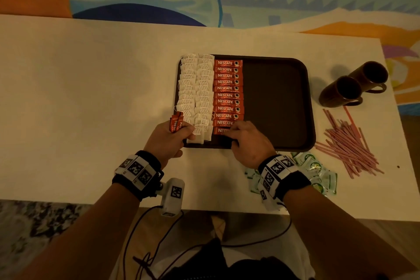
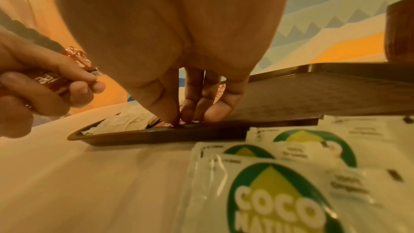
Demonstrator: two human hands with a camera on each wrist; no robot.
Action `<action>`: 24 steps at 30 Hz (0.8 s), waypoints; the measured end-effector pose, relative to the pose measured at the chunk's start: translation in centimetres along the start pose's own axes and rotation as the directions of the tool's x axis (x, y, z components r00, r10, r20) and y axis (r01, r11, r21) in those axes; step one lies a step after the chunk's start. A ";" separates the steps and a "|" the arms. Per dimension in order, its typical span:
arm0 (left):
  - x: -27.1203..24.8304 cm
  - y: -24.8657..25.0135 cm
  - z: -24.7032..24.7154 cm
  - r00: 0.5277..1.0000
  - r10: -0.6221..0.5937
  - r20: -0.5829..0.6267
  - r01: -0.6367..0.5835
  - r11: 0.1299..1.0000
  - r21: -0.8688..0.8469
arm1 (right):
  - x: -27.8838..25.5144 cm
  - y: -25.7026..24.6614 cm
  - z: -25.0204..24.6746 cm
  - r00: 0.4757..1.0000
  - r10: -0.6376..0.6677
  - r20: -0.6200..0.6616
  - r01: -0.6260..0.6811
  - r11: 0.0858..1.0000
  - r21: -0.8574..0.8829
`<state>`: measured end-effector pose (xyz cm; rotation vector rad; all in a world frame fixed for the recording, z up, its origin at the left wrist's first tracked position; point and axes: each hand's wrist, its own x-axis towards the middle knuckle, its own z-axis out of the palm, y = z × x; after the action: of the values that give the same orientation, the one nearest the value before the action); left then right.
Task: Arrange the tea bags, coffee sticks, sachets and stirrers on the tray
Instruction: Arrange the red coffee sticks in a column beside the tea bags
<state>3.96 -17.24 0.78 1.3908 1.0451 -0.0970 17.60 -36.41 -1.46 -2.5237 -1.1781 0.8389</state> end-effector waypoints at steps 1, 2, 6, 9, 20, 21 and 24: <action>0.0 0.0 0.0 1.000 0.000 0.008 0.000 1.000 0.001 | 0.1 -0.1 0.0 1.000 -0.004 0.006 0.004 1.000 0.002; 0.0 0.0 0.1 1.000 -0.001 0.017 0.001 1.000 0.004 | 0.2 -0.1 0.0 1.000 -0.005 0.008 0.005 1.000 0.006; 0.0 0.2 0.3 0.999 -0.009 0.053 0.008 1.000 0.015 | 0.3 -0.1 0.2 1.000 -0.005 -0.004 0.005 1.000 0.020; -0.1 0.5 0.5 0.997 -0.010 0.074 0.010 1.000 0.003 | 0.5 0.0 0.4 1.000 -0.004 -0.007 0.004 1.000 0.015; -1.0 1.3 1.1 0.978 -0.042 0.202 0.043 0.999 -0.001 | 0.5 0.1 0.3 0.998 -0.020 -0.057 0.025 0.996 0.081; -1.1 1.4 1.2 0.971 -0.043 0.234 0.045 0.999 -0.004 | 0.4 0.0 0.1 0.996 -0.014 -0.094 0.026 0.992 0.125; -1.4 1.5 1.4 0.926 -0.048 0.374 0.059 0.998 -0.018 | 0.4 -1.4 -0.9 0.969 -0.009 -0.245 0.094 0.937 0.335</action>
<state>4.84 -18.71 2.62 1.2547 0.7614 -0.3721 17.44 -35.18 -0.24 -2.2218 -0.9236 0.6390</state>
